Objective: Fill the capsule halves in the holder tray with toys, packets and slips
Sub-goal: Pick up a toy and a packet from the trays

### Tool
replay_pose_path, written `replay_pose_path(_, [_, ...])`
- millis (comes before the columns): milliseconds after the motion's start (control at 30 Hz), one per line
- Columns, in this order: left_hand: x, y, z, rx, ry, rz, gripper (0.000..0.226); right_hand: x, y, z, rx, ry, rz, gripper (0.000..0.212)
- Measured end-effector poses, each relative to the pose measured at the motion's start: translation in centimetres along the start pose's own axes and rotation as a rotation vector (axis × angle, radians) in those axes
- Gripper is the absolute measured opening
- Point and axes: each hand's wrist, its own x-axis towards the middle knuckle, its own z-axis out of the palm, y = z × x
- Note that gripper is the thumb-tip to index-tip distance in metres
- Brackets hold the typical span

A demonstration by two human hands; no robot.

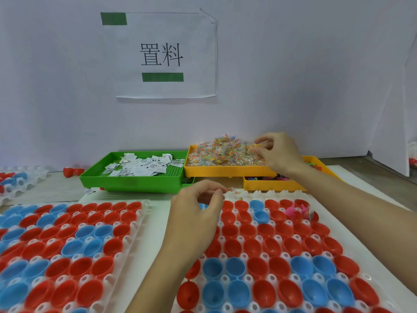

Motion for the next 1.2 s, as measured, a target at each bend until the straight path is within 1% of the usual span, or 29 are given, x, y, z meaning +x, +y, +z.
replay_pose_path(67, [-0.1,0.2,0.1,-0.011,-0.003,-0.002,0.024,-1.7,-1.0,-1.5,0.100,-0.019,-0.021,0.015])
replay_pose_path(100, [-0.1,0.2,0.1,-0.027,-0.004,-0.004,0.025,-2.7,-1.5,-2.2,0.149,-0.055,-0.037,0.011])
replay_pose_path(133, [-0.2,0.3,0.1,-0.044,-0.009,-0.008,0.025,-3.9,-2.0,-3.1,0.210,-0.108,-0.054,0.009])
replay_pose_path(233, [-0.4,0.6,0.4,-0.119,-0.031,-0.020,0.023,-8.2,-3.2,-4.8,0.353,-0.270,-0.115,0.015])
replay_pose_path(300, [-0.5,0.9,0.6,-0.191,-0.072,-0.037,0.017,-10.8,-3.5,-5.0,0.377,-0.321,-0.138,0.016])
replay_pose_path(400, [-0.8,1.2,1.2,-0.257,-0.187,-0.033,0.008,-12.5,-3.8,-4.4,0.413,-0.372,-0.114,0.017])
replay_pose_path(433, [-0.9,1.4,1.4,-0.284,-0.224,-0.034,0.004,-12.7,-3.9,-4.2,0.439,-0.382,-0.104,0.017])
replay_pose_path(500, [-1.2,1.3,1.7,-0.317,-0.265,-0.038,0.012,-12.9,-4.1,-3.8,0.467,-0.390,-0.098,0.018])
replay_pose_path(533, [-1.2,1.2,1.8,-0.321,-0.275,-0.038,0.012,-12.9,-4.1,-3.7,0.462,-0.393,-0.100,0.018])
replay_pose_path(567, [-1.1,1.2,1.9,-0.332,-0.282,-0.039,0.008,-12.8,-4.0,-3.7,0.456,-0.394,-0.100,0.018])
replay_pose_path(600, [-1.1,1.1,2.0,-0.350,-0.284,-0.041,0.008,-12.8,-3.9,-3.8,0.457,-0.393,-0.102,0.018])
replay_pose_path(667, [-1.1,0.9,1.8,-0.404,-0.268,-0.057,0.016,-12.7,-3.7,-4.0,0.473,-0.384,-0.110,0.014])
replay_pose_path(767, [-1.1,1.0,1.6,-0.443,-0.232,-0.044,0.017,-12.6,-3.7,-4.4,0.451,-0.402,-0.106,0.006])
replay_pose_path(800, [-1.1,1.1,1.6,-0.452,-0.227,-0.037,0.017,-12.7,-3.8,-4.3,0.460,-0.423,-0.093,0.009])
replay_pose_path(900, [-1.2,1.3,1.7,-0.438,-0.214,-0.027,0.019,-13.0,-4.3,-4.0,0.529,-0.464,-0.032,0.029])
replay_pose_path(933, [-1.2,1.3,1.7,-0.423,-0.208,-0.017,0.021,-13.0,-4.3,-3.9,0.525,-0.464,-0.028,0.030])
replay_pose_path(1033, [-1.2,1.3,1.7,-0.354,-0.176,0.011,0.031,-13.0,-4.3,-3.8,0.471,-0.465,-0.038,0.022])
replay_pose_path(1100, [-1.3,1.3,1.8,-0.317,-0.153,0.019,0.034,-13.1,-4.3,-3.7,0.474,-0.469,-0.030,0.019])
replay_pose_path(1200, [-1.3,1.1,1.8,-0.289,-0.153,0.004,0.028,-13.1,-4.2,-3.7,0.469,-0.454,-0.031,0.014])
